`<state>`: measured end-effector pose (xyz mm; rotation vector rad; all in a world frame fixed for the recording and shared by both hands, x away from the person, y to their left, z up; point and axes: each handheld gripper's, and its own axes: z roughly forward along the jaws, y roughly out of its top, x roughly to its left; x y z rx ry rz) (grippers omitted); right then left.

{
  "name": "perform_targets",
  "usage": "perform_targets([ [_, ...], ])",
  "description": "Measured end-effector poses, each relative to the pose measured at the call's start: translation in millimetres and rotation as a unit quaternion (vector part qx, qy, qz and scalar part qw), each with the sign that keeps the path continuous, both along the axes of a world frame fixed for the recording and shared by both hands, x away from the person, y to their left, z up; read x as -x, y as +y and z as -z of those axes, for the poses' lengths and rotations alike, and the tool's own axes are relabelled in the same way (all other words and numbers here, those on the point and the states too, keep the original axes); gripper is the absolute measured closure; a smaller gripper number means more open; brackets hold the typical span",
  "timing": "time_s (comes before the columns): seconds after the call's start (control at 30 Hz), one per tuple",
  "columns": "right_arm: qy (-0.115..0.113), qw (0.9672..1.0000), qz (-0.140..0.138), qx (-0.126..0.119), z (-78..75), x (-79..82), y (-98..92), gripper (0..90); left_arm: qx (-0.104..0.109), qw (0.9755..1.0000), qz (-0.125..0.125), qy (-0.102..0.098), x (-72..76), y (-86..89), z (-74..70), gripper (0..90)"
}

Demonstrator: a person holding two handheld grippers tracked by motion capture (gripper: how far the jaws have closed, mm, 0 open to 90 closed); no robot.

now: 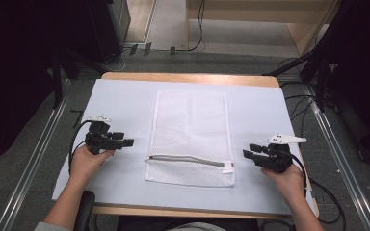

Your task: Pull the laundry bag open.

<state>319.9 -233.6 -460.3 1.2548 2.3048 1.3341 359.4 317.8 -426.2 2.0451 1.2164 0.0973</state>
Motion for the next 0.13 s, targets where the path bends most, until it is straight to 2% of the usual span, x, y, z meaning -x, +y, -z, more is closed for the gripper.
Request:
perform_targets([
  [0.13,0.001,1.0,-0.002,0.0,1.1,-0.8,0.7,57.6,-0.003,1.0,0.0,0.0,-0.9,-0.8,1.4,32.9],
])
